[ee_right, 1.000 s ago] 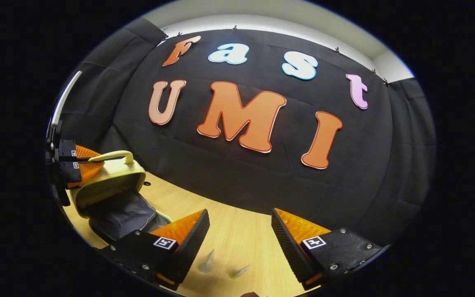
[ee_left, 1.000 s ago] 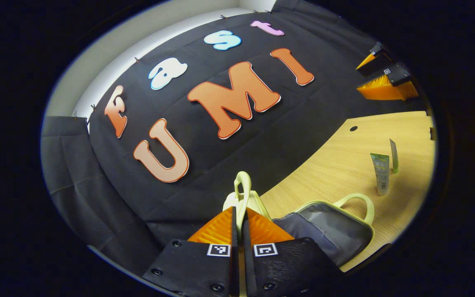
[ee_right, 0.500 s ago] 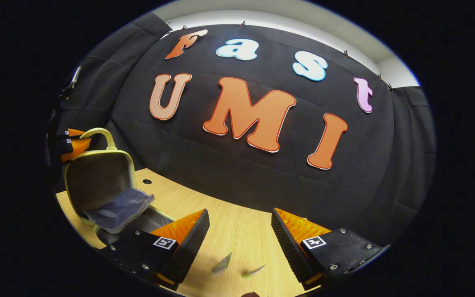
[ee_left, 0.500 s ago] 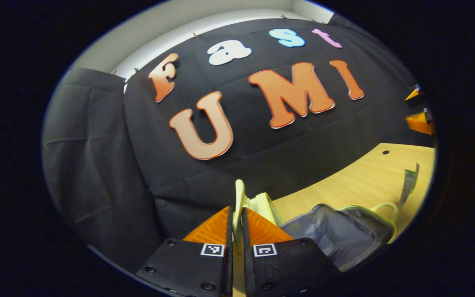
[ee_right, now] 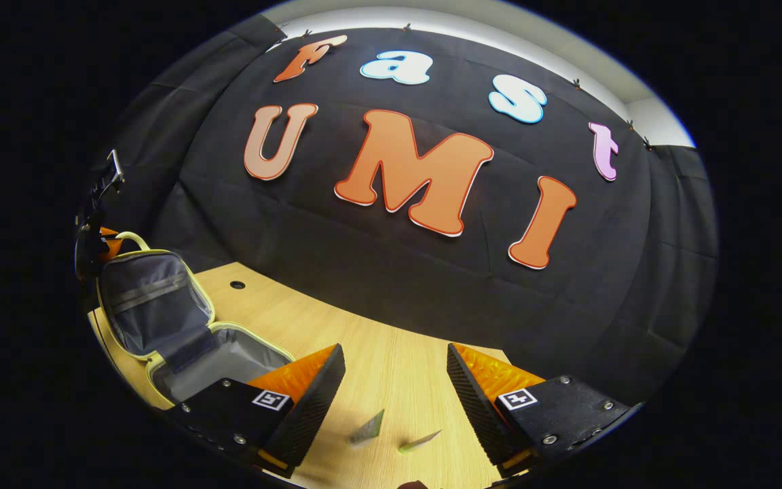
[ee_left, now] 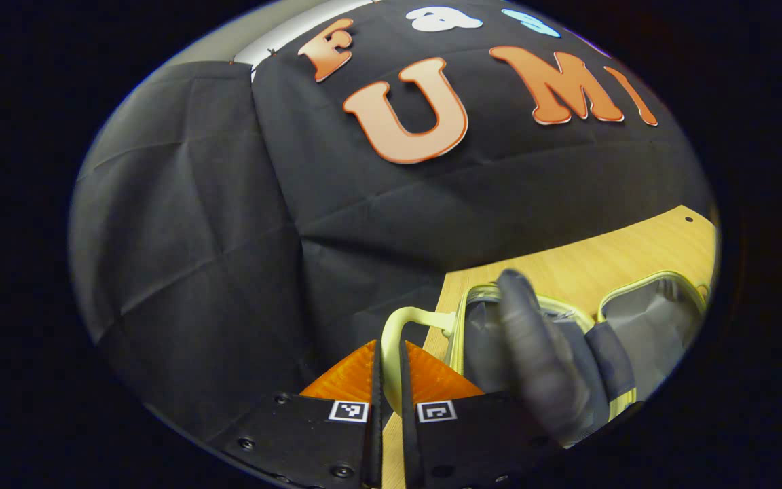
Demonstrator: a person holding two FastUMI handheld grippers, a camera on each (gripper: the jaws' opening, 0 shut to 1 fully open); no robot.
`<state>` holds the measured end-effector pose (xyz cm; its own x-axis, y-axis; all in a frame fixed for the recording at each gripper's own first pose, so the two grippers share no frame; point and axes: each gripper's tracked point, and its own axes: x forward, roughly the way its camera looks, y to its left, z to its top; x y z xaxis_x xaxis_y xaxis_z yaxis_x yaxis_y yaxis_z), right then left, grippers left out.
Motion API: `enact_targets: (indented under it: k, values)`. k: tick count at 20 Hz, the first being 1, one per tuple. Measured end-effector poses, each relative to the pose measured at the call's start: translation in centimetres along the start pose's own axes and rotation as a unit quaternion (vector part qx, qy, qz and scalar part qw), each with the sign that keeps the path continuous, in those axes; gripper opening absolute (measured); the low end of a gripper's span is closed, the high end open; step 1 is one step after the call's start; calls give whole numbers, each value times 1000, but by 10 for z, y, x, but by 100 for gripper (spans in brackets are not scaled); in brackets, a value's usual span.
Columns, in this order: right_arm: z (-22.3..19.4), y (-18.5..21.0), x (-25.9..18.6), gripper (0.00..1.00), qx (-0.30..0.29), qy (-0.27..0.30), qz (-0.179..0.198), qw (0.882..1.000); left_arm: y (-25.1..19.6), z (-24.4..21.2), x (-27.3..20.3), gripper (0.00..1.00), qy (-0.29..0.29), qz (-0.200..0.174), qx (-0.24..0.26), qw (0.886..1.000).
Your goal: First open the suitcase, pack the skin care products into it, and then close the suitcase.
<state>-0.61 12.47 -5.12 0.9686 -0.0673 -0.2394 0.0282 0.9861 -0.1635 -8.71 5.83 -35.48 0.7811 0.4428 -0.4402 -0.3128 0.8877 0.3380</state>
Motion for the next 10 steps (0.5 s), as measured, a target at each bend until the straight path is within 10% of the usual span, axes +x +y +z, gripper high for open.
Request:
enact_targets:
  k: [7, 10]
  values:
    - [-31, -10, -1, 96, 17, 27, 4, 999, 4, -27, 0, 22, 53, 29, 12, 998]
    - [-46, -20, -1, 96, 30, 35, 7, 999, -23, -8, -15, 59, 25, 6, 12, 1000]
